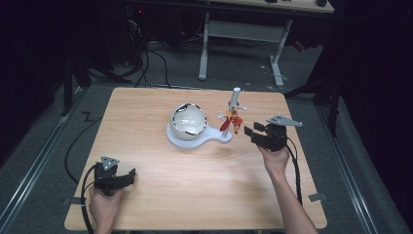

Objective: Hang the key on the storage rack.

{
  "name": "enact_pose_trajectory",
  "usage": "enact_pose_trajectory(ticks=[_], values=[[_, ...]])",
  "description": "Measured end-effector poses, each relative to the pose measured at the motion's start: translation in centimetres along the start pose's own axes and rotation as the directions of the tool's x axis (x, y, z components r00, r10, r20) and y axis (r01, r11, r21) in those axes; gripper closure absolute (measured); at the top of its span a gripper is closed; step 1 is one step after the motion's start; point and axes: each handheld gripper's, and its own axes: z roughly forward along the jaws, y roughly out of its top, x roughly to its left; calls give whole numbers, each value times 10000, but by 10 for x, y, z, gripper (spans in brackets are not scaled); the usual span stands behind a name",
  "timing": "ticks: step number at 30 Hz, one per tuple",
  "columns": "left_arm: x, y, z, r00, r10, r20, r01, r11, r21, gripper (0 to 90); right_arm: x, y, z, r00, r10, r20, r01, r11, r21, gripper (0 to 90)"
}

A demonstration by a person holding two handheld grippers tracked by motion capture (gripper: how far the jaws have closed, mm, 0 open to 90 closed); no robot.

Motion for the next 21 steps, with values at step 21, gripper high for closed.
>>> enact_pose_trajectory(ticks=[21], values=[[0,0,0,10000,2,1,-2,10000,2,170,-19,-13,-34,9985,498,226,-485,9973,-557,487]])
